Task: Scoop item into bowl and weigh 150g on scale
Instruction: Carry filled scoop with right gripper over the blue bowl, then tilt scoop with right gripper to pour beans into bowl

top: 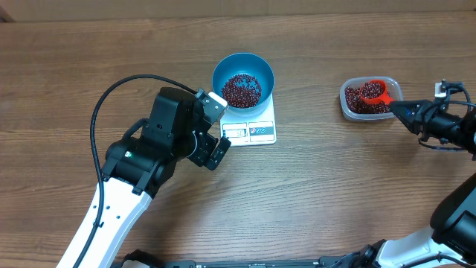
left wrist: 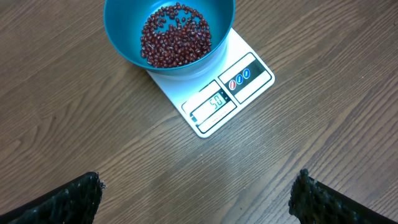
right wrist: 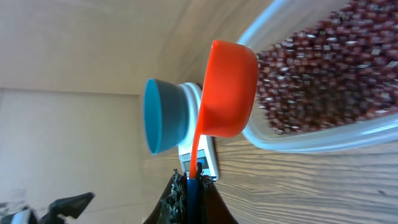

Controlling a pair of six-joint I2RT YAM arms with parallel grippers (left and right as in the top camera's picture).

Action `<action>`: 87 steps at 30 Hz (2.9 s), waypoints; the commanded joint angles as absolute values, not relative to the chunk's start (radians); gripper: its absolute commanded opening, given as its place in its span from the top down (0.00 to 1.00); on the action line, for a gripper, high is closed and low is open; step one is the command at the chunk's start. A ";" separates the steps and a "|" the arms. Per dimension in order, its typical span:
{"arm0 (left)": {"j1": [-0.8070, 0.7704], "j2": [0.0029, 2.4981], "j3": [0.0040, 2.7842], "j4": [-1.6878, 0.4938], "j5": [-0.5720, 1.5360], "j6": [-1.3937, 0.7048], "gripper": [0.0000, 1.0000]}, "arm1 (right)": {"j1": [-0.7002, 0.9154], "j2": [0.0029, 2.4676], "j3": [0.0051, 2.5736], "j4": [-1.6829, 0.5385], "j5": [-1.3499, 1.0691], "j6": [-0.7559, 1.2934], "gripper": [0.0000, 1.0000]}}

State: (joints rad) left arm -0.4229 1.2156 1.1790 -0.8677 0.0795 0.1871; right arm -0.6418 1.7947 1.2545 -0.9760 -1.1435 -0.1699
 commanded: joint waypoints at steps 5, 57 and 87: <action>-0.418 1.206 1.202 -0.863 0.097 0.202 0.00 | -0.631 1.795 1.251 -0.979 -1.348 -0.222 0.96; -0.418 1.206 1.202 -0.864 0.097 0.202 0.00 | 0.274 1.736 1.390 -0.440 -0.556 0.212 0.96; -0.418 1.206 1.202 -0.863 0.097 0.202 0.00 | 0.418 1.658 1.456 -0.612 -0.222 0.024 0.96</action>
